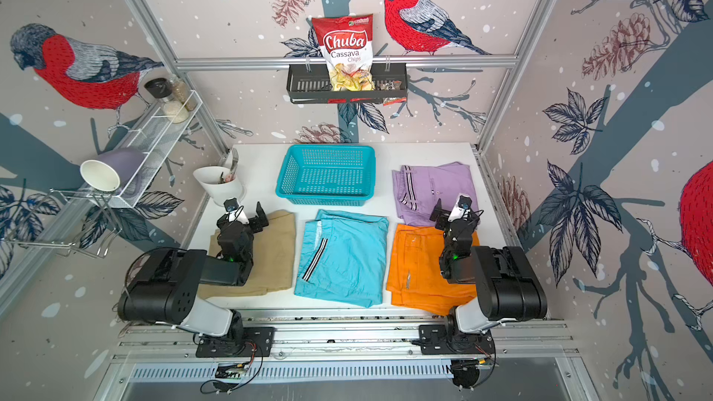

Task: Put the folded long pants in the basket
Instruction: Pick up the long pant at the center of the board.

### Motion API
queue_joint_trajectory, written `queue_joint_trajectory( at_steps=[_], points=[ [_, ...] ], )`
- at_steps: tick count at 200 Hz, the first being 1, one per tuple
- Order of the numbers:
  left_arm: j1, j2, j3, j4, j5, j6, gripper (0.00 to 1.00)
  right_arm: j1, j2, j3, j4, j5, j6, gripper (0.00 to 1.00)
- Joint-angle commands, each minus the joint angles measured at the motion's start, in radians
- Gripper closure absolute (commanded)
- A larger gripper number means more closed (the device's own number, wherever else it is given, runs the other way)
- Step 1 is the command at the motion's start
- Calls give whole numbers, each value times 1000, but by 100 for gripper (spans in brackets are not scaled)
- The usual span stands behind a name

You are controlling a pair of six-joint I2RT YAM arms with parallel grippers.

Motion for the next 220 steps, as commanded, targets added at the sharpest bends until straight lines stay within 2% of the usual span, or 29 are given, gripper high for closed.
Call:
queue_joint_trajectory(
  at_steps=[1, 121, 137, 151, 161, 168, 184, 195, 203, 212, 220],
  points=[
    [-1, 0, 5, 12, -3, 3, 2, -2, -3, 5, -1, -22, -12, 0],
    [-6, -3, 2, 22, -12, 7, 2, -5, -4, 5, 0, -28, -9, 0],
    [-35, -52, 17, -24, -43, 40, 3, -9, -4, 5, -2, -31, -6, 0],
    [-79, -157, 102, -282, -215, -16, 3, -6, -7, 2, 6, -26, -7, 0],
    [-78, -213, 185, -502, -271, -131, 3, 28, -27, -8, 25, 41, -26, 0],
    [-78, -242, 231, -614, -268, -190, 3, 62, -63, -17, 41, 109, -54, 0],
    [-78, -290, 301, -795, -247, -299, 3, 211, -214, 97, -239, 302, -139, 0],
    [-79, -336, 306, -835, -195, -320, 3, 299, -333, 174, -382, 364, -127, 0],
    [-79, -381, 296, -839, -135, -313, 3, 338, -421, 227, -506, 308, -91, 0],
    [-79, -448, 300, -875, -60, -326, 3, 342, -501, 304, -671, 178, -24, 0],
    [-79, -517, 315, -925, 59, -336, 3, 333, -551, 397, -826, 78, 40, 0]
  ],
)
